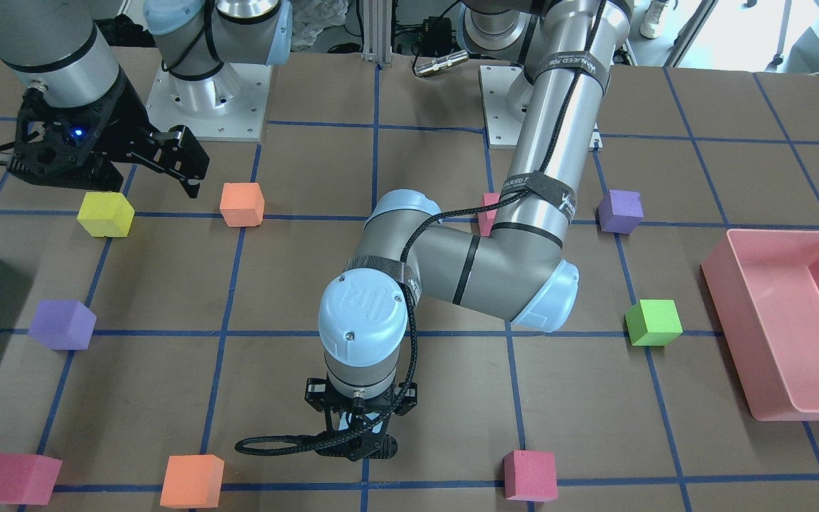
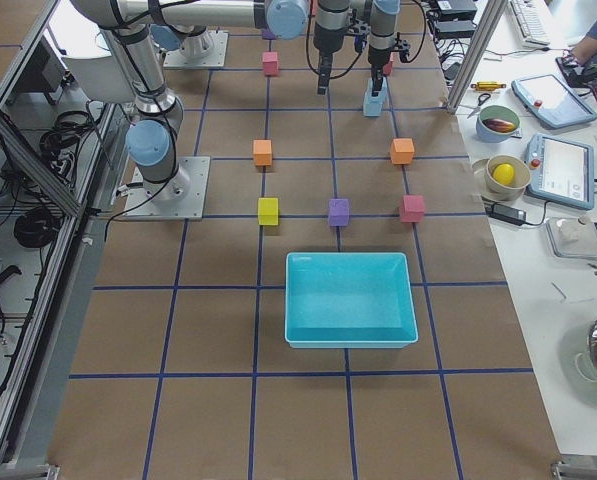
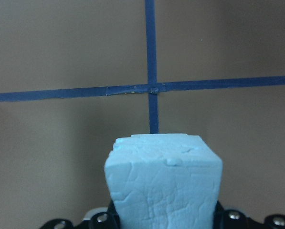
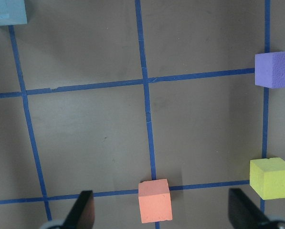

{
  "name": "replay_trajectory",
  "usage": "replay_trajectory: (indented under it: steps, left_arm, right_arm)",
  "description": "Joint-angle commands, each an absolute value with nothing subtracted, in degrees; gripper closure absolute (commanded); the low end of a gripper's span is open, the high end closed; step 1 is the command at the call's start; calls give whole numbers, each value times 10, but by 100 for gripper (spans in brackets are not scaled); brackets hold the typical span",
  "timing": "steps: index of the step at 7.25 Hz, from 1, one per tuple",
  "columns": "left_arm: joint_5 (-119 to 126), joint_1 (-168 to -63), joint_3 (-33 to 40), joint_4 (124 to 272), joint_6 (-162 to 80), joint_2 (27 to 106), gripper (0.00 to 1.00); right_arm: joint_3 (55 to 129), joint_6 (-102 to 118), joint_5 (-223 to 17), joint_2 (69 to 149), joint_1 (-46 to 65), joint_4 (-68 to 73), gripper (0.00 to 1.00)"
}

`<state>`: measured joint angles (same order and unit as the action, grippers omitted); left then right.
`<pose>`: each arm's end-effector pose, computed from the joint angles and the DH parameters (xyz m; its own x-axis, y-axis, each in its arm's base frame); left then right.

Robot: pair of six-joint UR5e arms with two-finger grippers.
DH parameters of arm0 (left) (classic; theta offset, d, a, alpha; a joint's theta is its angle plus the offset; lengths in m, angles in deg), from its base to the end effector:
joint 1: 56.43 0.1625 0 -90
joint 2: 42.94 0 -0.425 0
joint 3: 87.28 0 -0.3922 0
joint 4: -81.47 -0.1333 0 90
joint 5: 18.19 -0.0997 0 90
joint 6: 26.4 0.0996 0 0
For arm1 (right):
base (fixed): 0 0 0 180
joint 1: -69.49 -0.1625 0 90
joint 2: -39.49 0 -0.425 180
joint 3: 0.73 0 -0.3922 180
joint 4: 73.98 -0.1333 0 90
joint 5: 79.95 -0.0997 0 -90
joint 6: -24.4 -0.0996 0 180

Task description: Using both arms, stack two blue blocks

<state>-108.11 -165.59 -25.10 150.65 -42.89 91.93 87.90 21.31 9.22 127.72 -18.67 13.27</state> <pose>-0.3823 -0.6938 0.2559 -0.9987 0.0472 0.0200 0.0459 0.9970 -0.0627 0.1186 -0.5035 0.4796 -0.9962 0.0866 -0.0115 0.0859 0.9947 0.0556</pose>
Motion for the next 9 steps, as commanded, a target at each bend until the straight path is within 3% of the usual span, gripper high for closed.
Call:
replay_trajectory:
  steps: [1,4,7,9]
  left_arm:
    - [-1085,-1659,-246,1505,-422,919,0]
    - [-1083,-1656,-255,1514,-406,892,0]
    - [-1081,-1620,-269,1647,-338,780,0]
    - [-1096,-1594,-236,1735,-330,691,0]
  right_arm:
    - [879,212,92,1277,-187,133,0]
    - [880,212,92,1277,-186,132,0]
    - [879,213,91,1278,-186,133,0]
    - [880,213,89,1280,-186,132,0]
